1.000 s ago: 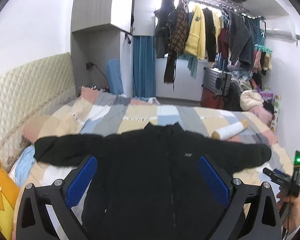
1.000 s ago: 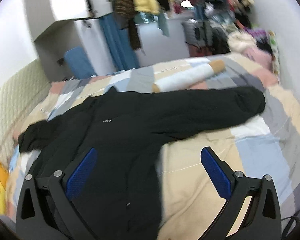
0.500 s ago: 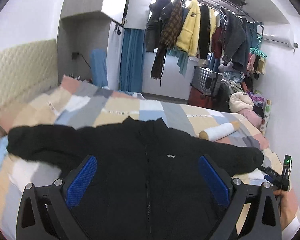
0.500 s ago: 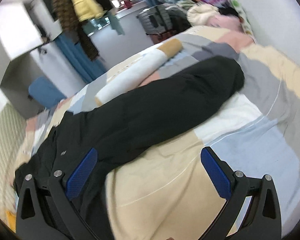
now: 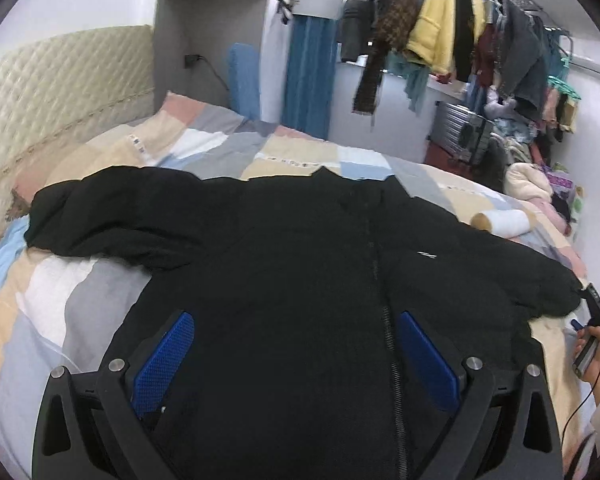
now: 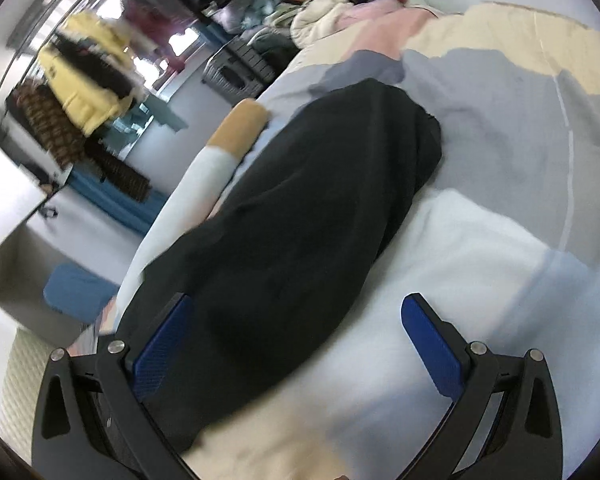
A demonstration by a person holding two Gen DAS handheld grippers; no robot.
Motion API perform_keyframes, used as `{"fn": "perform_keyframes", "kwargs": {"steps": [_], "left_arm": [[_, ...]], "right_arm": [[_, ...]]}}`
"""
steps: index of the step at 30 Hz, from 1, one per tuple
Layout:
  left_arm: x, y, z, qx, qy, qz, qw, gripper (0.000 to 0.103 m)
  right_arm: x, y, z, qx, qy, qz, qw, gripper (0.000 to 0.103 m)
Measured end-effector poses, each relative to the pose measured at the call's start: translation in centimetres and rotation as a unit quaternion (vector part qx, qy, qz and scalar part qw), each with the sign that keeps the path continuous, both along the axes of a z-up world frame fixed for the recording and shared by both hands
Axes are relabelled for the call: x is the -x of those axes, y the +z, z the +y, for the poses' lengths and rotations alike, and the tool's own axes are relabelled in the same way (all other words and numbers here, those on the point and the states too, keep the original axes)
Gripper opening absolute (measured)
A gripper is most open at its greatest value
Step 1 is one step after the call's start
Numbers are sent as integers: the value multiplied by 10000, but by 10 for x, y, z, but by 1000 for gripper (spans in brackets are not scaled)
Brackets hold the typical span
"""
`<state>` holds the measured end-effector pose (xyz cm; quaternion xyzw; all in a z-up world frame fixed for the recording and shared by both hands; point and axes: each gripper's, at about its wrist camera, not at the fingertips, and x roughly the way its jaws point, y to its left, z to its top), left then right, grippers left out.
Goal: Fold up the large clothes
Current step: 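Move the right gripper to the black jacket's sleeve cuff and grasp it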
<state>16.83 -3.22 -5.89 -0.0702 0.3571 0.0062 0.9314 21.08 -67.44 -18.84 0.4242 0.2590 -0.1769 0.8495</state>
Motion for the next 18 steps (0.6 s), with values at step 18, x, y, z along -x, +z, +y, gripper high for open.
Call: {"fn": "perform_keyframes", "kwargs": {"steps": [18], "left_arm": [[-27,-50,-2,-596,-107,270,9978,103]], "right_arm": [[-35,-11,-63,517,-971,-719,9913,80]]}}
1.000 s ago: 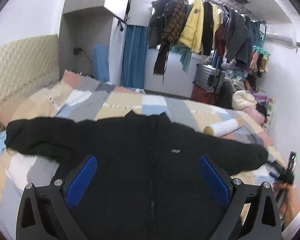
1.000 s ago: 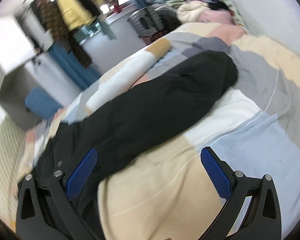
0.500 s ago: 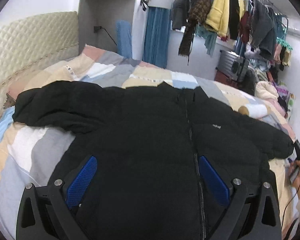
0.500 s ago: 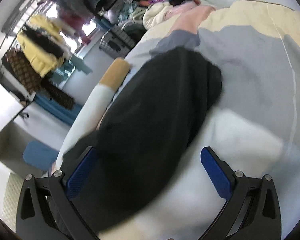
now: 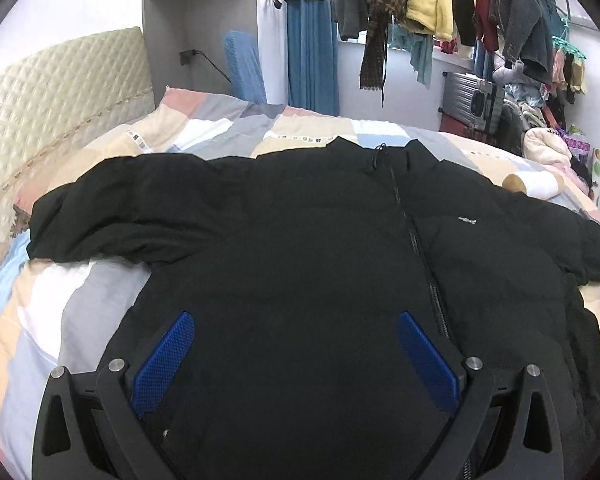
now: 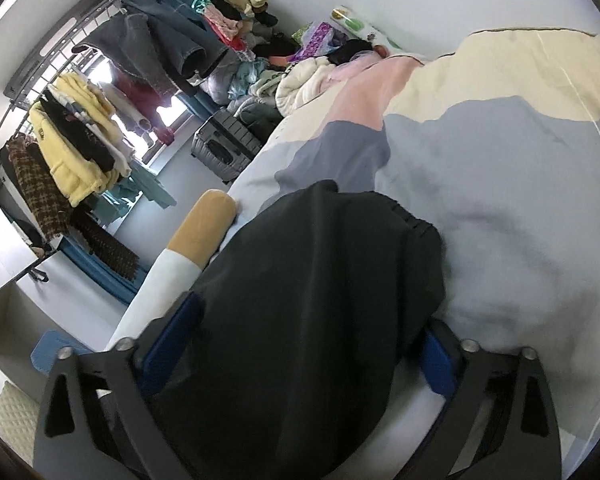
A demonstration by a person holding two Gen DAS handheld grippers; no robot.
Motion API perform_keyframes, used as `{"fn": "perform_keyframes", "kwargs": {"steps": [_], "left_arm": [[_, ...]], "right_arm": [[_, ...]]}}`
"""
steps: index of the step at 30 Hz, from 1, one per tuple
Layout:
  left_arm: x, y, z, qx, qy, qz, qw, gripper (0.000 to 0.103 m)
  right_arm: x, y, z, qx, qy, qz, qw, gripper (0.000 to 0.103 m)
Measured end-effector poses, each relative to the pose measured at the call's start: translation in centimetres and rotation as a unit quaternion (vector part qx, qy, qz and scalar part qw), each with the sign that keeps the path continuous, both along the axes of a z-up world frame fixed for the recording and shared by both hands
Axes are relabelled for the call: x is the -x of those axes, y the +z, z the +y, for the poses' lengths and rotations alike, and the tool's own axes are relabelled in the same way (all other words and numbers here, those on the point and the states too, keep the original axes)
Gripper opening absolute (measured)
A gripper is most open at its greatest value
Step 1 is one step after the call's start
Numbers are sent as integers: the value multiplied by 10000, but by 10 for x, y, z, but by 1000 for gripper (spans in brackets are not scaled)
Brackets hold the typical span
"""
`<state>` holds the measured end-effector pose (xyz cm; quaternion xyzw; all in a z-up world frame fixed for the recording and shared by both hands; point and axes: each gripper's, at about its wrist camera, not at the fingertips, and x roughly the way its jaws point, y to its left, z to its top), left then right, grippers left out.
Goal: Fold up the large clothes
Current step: 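Move the right gripper to the black jacket's sleeve cuff and grasp it, then lift the sleeve with the right gripper and carry it over the jacket body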
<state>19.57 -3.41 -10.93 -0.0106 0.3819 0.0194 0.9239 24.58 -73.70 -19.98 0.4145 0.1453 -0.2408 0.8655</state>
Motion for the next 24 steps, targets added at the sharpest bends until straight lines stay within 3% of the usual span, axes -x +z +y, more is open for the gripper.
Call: {"fn": "perform_keyframes", "kwargs": {"steps": [1,3,6,9,17,24], "left_arm": [[3,-1,2,17,12,-28,10000,103],[6,0,4,-14,-35,-23,10000,103],[14,7,11,76,28,-63,9999,103],[29,16,20,166,112,-152,9997,103],[71,42,43,299,1,-459,9985,103],[87,59,61,566,-172,-614,9964,103]], "right_arm": [[1,0,-1,-37,-16,26,10000,70],[3,7,0,-10,-113,109,9999,40],[7,24,4,153,-130,193,9996,23],[13,46,10,213,-99,169,9996,14],[46,147,40,713,30,-18,9974,9],[53,255,105,1384,342,-52,9898,9]]}}
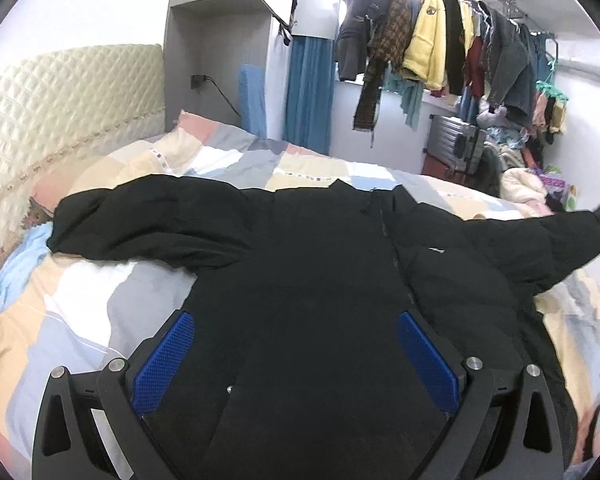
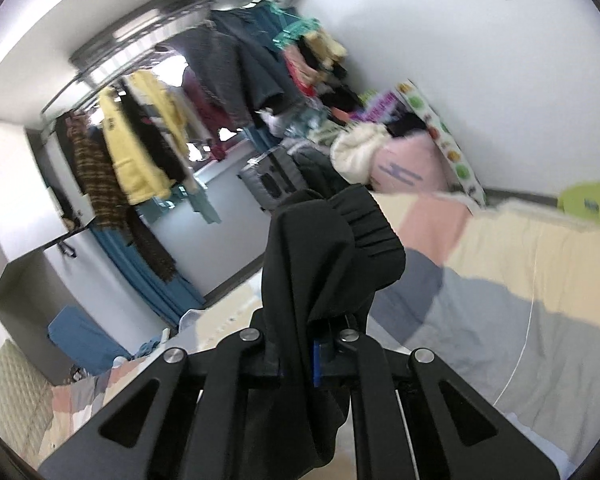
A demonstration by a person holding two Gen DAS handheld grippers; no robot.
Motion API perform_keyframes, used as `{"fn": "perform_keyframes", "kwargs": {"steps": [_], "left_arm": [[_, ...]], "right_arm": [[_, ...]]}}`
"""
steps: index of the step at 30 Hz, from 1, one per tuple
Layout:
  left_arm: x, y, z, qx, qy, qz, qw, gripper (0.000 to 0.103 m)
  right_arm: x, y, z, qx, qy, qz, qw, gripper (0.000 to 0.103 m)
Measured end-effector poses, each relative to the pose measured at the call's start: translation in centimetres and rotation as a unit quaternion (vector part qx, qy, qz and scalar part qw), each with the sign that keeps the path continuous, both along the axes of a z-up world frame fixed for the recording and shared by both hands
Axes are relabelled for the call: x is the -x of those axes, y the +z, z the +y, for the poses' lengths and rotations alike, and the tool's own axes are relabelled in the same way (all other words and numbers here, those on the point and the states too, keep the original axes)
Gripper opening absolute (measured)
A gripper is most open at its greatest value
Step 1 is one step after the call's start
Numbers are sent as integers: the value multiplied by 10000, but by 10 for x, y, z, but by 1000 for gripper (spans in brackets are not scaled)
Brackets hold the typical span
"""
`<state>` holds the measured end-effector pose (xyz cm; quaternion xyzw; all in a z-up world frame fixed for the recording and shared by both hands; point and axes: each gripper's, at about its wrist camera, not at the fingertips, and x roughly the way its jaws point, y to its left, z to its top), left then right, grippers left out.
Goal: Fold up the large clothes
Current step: 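Lift the sleeve with the right gripper and carry it over the jacket body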
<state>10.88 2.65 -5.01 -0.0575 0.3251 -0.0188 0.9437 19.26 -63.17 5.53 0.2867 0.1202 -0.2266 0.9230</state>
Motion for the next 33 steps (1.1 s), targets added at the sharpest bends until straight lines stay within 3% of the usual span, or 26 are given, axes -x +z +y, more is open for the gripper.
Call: {"fn": "perform_keyframes", "kwargs": {"steps": [9,18,26,33], "left_arm": [[10,5,1,276,-528,-226,9980,103],[7,-2,50,160,-29,-154,9998,103],[-5,-7,96,366,463,-133,9982,103],[-10,-10,116,487,530,-155,9973,103]], "right_arm": [[-17,93,121,713,464,-22,9964,9],[-46,138,268,1154,1347,-276,9838,9],[-94,119,431,1867,2604,-133,9472,9],[-129,50,552,1707,3680,167,9139,9]]}}
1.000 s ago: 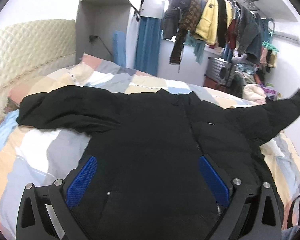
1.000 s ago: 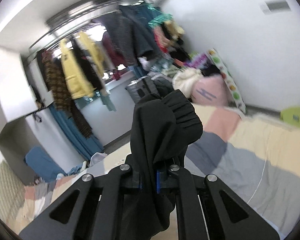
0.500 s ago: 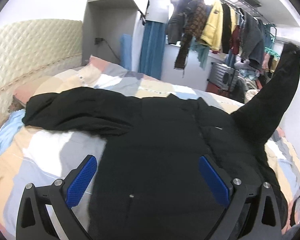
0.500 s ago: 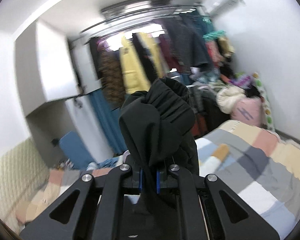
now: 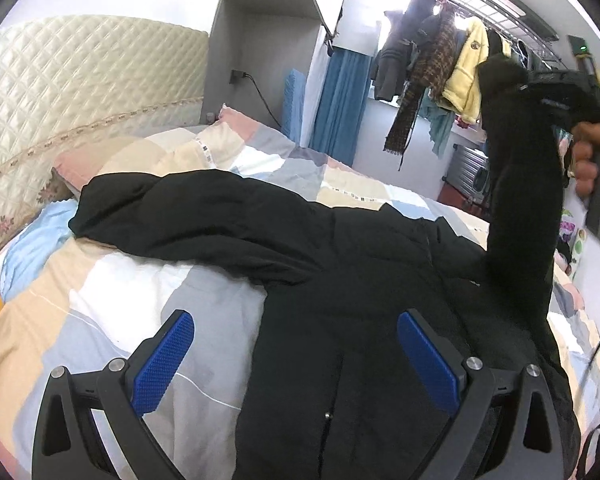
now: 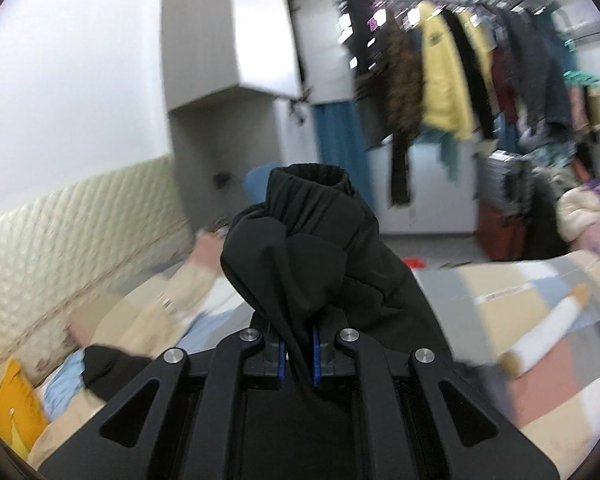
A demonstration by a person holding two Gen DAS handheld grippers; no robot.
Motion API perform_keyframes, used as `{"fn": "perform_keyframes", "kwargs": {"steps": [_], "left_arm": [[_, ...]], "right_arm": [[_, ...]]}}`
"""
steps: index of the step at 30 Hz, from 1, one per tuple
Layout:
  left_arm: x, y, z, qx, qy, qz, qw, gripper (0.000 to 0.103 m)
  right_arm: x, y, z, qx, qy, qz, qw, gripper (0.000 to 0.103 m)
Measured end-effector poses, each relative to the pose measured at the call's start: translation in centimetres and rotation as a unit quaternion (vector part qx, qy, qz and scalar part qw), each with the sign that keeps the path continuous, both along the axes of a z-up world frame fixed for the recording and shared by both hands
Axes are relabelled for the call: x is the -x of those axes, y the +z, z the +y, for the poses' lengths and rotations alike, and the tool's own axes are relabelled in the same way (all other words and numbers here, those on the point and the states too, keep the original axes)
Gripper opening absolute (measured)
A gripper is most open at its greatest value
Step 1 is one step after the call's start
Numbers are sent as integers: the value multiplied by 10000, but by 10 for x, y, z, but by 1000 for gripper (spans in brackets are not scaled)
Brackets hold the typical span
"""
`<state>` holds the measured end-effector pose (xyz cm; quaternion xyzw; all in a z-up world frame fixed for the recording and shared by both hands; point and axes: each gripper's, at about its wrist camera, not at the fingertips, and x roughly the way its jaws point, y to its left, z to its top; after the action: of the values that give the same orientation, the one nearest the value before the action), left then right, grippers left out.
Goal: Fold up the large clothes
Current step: 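Lift the sleeve with the right gripper and carry it over the jacket body, then lower the sleeve onto the jacket body and open the right gripper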
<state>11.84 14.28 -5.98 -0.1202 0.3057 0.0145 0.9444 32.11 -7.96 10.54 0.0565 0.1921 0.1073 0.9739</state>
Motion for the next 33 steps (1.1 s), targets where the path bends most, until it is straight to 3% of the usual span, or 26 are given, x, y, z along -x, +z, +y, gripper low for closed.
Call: {"fn": "perform_keyframes", "kwargs": {"steps": [5,14,24,28,33], "left_arm": [[-7,-1,6,-30,37,-72,10000,103],[-24,-18,13,-69,-13,74,9999,103],[-34,-29,33,-14,187,199,9996,103],[-39,-34,31,-15,93,244,9997,103],[-41,-37,26,-99,-31,230,9997,103]], "right_arm": [[-7,-44,51,248,448,179,9985,12],[-17,-149,111,504,1057,854,9894,13],[-35,-239,137,673,1129,1742,9759,13],[-42,-282,150,1173,1034,2129,9645,13],[-41,-280,152,1288,956,2124,9639,13]]}}
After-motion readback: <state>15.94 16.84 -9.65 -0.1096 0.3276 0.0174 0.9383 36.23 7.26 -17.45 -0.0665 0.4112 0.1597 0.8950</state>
